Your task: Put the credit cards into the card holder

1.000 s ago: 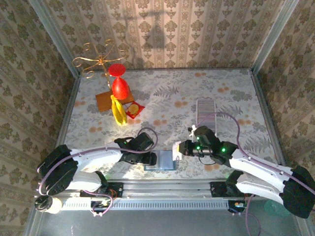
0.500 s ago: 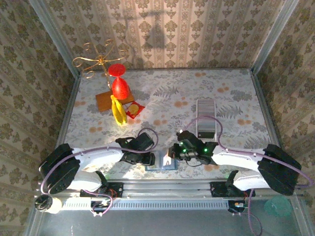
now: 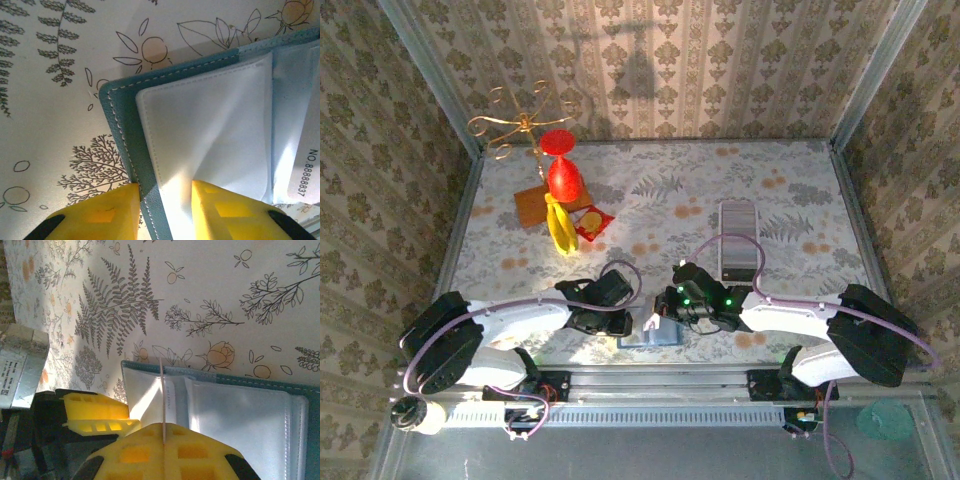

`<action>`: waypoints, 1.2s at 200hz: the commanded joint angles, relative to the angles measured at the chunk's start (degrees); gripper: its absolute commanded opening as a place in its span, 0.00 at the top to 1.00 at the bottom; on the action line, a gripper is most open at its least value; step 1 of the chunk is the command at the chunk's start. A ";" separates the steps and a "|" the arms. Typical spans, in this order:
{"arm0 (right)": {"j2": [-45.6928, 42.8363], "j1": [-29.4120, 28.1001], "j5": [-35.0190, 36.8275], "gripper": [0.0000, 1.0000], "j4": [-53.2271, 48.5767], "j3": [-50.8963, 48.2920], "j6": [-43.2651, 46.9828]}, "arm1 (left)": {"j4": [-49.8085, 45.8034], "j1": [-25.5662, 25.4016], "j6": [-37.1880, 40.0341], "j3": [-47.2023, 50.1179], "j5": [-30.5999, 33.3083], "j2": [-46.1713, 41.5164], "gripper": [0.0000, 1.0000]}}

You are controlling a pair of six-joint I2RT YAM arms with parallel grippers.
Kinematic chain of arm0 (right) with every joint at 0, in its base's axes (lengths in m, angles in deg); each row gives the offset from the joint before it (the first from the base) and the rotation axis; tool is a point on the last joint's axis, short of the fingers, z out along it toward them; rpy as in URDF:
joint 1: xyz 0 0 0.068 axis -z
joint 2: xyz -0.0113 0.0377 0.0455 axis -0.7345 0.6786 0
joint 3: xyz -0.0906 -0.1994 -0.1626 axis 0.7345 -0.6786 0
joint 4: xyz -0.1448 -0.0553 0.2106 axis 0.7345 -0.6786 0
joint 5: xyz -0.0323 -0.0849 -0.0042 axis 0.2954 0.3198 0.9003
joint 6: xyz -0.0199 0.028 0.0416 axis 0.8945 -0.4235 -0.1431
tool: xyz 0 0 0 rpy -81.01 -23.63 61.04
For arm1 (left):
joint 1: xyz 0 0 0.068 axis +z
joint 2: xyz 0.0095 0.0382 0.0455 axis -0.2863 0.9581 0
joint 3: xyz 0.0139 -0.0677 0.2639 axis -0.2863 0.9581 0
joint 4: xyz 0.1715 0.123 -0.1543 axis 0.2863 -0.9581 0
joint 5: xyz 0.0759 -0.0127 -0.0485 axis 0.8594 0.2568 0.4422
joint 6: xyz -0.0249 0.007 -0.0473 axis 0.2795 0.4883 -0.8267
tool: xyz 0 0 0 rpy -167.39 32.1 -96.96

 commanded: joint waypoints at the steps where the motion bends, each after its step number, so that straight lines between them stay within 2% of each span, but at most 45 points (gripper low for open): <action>1: 0.73 -0.40 2.48 1.00 0.96 -0.35 -0.66 | -1.70 -0.23 -0.81 1.13 -0.95 1.41 0.70; 66: 0.76 -0.44 2.04 1.00 3.67 -1.77 -1.63 | -1.65 -0.19 -1.17 1.32 -0.63 1.16 0.72; 148: 5.64 -1.38 -0.79 1.00 7.91 -2.04 -2.66 | -1.60 -0.21 -1.32 1.21 -0.50 1.03 0.73; 240: 3.97 -3.16 -1.11 1.00 0.75 -3.64 -7.26 | -1.30 0.53 -0.58 1.22 -1.06 1.62 0.74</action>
